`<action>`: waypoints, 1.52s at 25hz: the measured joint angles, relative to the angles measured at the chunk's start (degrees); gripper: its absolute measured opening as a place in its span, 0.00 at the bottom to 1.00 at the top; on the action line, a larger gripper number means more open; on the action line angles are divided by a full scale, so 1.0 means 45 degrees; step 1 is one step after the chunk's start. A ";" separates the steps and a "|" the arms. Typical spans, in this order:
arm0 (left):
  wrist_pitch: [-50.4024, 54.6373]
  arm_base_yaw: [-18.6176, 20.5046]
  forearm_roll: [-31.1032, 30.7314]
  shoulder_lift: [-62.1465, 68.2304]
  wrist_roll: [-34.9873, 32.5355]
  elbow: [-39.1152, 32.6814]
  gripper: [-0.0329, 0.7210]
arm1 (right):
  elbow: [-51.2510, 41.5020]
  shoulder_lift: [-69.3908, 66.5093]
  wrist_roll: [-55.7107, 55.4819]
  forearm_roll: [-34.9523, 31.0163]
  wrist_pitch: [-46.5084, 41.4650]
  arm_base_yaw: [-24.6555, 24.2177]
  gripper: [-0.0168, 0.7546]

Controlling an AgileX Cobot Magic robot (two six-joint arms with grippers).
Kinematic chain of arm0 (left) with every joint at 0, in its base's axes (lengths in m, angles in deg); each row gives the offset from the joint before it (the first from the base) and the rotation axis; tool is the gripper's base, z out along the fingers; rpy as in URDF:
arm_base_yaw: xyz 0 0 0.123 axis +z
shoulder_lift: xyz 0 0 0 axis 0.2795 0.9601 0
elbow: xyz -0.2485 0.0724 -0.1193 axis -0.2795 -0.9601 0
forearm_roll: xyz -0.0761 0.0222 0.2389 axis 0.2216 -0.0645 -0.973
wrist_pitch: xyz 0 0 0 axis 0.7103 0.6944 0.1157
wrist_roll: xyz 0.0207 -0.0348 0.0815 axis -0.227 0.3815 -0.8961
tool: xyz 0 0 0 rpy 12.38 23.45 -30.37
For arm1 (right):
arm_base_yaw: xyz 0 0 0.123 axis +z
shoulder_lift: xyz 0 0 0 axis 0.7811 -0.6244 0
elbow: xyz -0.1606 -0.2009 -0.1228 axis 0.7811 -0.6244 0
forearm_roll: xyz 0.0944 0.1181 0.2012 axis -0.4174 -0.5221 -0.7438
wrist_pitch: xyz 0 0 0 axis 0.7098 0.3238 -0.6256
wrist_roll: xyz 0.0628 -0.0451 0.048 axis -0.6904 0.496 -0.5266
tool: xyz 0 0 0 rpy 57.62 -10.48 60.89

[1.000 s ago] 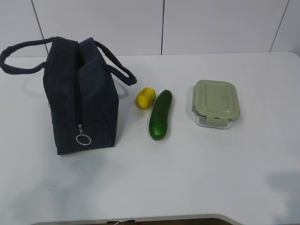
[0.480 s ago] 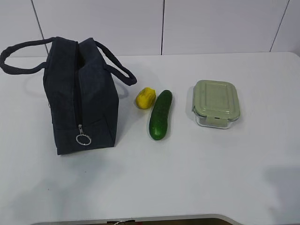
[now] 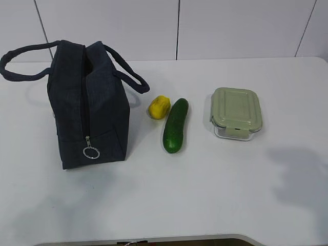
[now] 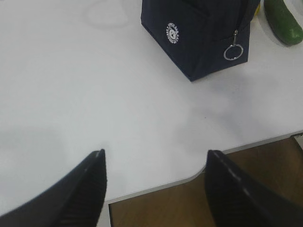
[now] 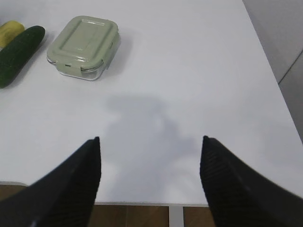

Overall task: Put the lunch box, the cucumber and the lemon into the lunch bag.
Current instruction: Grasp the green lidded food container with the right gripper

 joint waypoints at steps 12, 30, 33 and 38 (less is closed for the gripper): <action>-0.0216 0.0000 -0.0029 0.0337 0.0000 0.0265 0.68 | 0.2657 -0.3770 0.0000 -0.0096 0.0398 0.0000 0.70; -0.1019 0.0000 -0.0056 0.2411 0.0000 0.0779 0.68 | 0.7924 -1.1178 0.1645 -0.3631 -0.0342 0.0000 0.70; -0.1019 0.0000 -0.0056 0.2411 0.0000 0.0779 0.68 | 0.8781 -1.2405 0.2517 -0.4939 -0.0642 -0.0026 0.70; -0.1019 0.0000 -0.0056 0.2411 0.0000 0.0779 0.68 | 0.9550 -1.3729 0.3731 -0.6823 -0.1025 -0.0335 0.70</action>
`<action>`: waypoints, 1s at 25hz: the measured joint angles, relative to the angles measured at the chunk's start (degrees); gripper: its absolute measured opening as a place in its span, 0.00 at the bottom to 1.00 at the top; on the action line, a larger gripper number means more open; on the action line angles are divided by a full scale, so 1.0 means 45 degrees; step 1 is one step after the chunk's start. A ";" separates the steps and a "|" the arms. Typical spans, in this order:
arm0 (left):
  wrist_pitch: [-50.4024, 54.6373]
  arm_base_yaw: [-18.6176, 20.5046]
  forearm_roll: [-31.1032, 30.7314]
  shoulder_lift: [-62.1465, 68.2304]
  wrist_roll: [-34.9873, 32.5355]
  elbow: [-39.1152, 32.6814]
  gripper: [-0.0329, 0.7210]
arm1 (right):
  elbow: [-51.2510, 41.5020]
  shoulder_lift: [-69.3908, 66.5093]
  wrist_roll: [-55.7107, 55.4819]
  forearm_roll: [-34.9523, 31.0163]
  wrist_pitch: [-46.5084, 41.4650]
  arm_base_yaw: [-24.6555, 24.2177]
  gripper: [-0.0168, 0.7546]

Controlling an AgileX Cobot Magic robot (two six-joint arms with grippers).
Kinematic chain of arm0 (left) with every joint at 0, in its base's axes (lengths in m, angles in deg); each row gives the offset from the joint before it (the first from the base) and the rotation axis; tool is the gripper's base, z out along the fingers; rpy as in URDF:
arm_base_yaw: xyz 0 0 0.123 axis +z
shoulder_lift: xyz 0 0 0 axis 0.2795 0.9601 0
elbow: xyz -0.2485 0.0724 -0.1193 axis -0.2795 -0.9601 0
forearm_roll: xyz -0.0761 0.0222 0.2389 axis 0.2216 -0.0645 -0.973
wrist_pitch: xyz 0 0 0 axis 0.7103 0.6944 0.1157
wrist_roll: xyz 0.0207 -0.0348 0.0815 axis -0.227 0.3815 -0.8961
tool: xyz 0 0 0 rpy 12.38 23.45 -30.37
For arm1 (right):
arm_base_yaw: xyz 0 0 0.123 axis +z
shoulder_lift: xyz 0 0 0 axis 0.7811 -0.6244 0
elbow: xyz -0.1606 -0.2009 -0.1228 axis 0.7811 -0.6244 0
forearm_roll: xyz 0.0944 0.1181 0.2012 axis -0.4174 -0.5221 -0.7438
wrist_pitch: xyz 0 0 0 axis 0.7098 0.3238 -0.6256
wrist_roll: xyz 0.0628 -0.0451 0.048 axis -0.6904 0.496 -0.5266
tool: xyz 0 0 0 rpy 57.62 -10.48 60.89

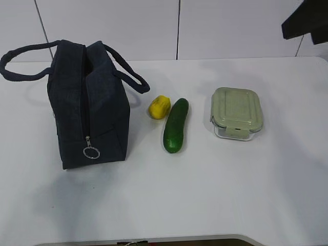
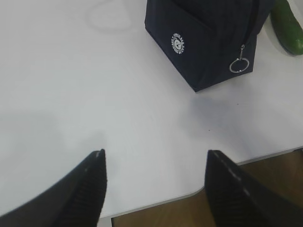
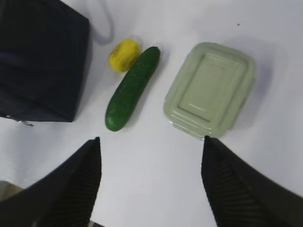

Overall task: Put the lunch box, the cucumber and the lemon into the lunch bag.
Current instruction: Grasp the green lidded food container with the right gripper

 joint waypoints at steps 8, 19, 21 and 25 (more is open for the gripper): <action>0.0000 0.0000 0.0000 0.0000 0.0000 0.0000 0.67 | 0.0066 -0.1630 0.3456 -0.5237 -0.2030 -0.2758 0.70; 0.0044 0.0000 0.0000 0.0000 0.0000 0.0000 0.67 | 0.0086 -0.3796 0.5916 -0.8222 -0.2245 -0.5020 0.70; 0.0044 0.0000 0.0000 0.0000 0.0000 0.0000 0.67 | 0.0086 -0.4227 0.6174 -0.8255 -0.2245 -0.5020 0.70; 0.0044 0.0000 0.0000 0.0000 0.0000 0.0000 0.67 | 0.0086 -0.5108 0.6593 -0.8301 -0.2196 -0.5020 0.70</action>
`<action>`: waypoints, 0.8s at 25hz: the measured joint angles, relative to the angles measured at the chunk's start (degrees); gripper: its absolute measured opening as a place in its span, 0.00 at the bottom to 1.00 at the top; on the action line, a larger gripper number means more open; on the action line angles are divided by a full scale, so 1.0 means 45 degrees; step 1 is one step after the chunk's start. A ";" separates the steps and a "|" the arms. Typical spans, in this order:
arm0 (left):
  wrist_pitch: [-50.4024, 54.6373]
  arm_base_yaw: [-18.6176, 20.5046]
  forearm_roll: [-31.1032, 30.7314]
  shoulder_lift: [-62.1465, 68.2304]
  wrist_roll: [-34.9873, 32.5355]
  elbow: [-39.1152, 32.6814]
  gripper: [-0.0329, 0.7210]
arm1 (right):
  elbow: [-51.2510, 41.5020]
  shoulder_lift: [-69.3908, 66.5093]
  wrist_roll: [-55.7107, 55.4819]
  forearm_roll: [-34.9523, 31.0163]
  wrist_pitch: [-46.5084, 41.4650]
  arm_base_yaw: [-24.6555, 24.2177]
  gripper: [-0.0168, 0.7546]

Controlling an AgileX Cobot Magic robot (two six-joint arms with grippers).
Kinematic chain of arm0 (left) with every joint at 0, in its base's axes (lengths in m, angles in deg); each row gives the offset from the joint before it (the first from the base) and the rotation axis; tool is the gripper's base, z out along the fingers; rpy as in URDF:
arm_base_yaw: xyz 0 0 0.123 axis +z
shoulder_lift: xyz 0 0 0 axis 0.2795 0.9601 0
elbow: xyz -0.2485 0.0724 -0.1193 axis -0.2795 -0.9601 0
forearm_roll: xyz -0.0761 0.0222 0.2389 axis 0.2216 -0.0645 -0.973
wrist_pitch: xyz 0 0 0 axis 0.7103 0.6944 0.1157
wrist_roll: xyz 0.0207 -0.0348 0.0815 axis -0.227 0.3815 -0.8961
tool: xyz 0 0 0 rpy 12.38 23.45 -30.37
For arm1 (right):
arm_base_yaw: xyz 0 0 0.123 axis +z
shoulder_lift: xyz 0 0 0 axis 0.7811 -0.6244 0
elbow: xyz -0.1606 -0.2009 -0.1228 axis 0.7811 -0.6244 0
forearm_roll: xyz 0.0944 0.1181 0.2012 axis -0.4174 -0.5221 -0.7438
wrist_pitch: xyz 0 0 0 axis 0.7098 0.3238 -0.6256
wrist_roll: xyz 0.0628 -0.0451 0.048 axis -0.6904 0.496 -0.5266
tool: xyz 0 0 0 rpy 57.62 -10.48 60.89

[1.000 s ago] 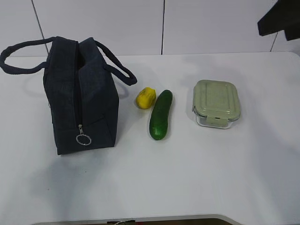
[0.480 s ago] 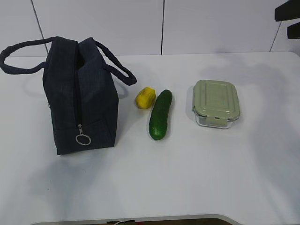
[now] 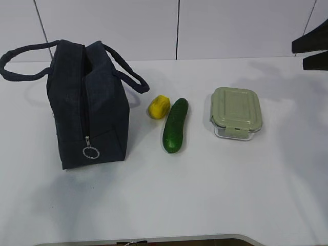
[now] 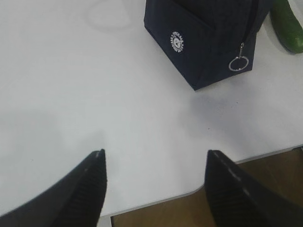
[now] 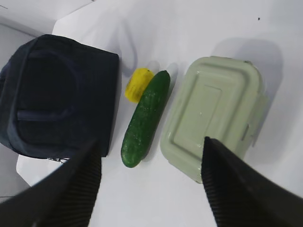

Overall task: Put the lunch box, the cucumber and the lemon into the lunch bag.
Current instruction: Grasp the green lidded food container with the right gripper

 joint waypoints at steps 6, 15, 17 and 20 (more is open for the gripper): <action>0.0000 0.0000 0.0000 0.0000 0.0000 0.0000 0.67 | 0.0009 -0.1134 0.0909 -0.0052 0.0024 0.0000 0.70; 0.0639 0.0000 0.0000 0.0000 0.0000 0.0000 0.67 | 0.0029 -0.3063 0.1553 -0.0577 0.0185 0.0000 0.70; 0.0732 0.0000 0.0000 0.0000 0.0000 0.0000 0.67 | 0.0029 -0.3442 0.1700 -0.0940 0.0237 0.0000 0.70; 0.0846 0.0000 0.0000 0.0000 0.0000 0.0000 0.67 | 0.0029 -0.3869 0.1810 -0.1102 0.0265 0.0000 0.73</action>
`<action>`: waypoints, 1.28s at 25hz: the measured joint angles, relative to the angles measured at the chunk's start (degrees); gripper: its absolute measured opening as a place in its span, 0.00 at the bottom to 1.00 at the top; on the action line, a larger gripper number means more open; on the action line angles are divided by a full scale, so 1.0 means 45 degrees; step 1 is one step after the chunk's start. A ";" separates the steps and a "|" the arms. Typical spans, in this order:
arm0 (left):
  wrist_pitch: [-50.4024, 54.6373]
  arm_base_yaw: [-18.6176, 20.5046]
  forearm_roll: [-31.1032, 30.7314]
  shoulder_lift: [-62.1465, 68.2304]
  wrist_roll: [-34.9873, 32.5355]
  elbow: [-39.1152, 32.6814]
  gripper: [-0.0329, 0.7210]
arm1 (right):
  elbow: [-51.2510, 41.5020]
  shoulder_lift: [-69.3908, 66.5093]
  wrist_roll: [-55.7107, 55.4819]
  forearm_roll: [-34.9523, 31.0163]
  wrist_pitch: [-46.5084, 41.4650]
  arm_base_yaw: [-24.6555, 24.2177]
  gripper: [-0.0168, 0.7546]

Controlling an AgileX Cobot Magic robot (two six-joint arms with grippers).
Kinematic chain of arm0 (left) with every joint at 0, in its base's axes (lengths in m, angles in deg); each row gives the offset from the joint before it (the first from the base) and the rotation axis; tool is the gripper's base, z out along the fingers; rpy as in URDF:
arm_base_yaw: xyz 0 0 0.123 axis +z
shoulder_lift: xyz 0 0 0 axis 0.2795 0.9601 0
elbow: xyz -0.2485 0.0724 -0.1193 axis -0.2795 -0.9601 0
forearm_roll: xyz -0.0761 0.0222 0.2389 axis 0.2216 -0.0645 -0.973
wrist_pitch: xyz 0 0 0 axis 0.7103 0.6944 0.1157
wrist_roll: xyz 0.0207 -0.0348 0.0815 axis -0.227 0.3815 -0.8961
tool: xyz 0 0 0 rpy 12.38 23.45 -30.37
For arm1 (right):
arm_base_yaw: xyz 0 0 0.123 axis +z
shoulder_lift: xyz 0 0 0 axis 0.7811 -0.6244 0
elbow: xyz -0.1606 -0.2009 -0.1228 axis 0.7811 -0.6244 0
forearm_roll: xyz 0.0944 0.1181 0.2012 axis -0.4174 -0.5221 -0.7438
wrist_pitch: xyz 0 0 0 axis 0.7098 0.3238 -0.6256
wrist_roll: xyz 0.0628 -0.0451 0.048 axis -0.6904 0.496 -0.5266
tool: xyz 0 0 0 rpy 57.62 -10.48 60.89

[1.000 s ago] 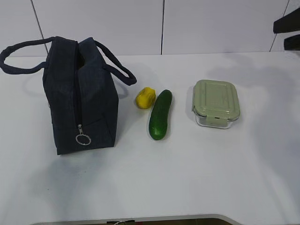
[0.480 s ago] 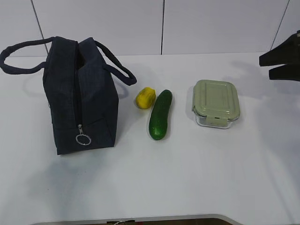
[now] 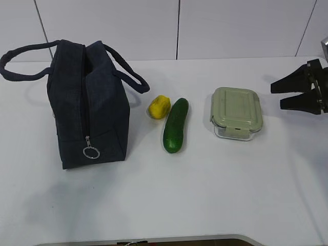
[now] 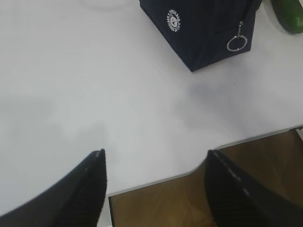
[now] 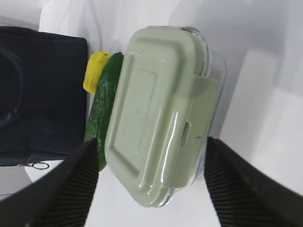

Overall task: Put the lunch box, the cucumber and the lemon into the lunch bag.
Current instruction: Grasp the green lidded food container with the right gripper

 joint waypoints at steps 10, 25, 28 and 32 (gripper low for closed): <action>0.0209 0.0000 0.0000 0.0000 0.0000 0.0000 0.67 | 0.0000 -0.0682 0.0400 -0.0949 0.0088 0.0000 0.81; 0.0209 0.0000 0.0023 0.0000 0.0000 0.0047 0.67 | 0.0000 -0.1505 0.0607 -0.1571 0.0171 0.0382 0.79; 0.0233 0.0000 0.0023 0.0000 0.0000 0.0047 0.67 | 0.0000 -0.1690 0.0607 -0.1680 0.0202 0.0382 0.79; 0.0233 0.0000 0.0023 0.0000 0.0000 0.0047 0.67 | 0.0000 -0.1820 0.0607 -0.1840 0.0211 0.0382 0.79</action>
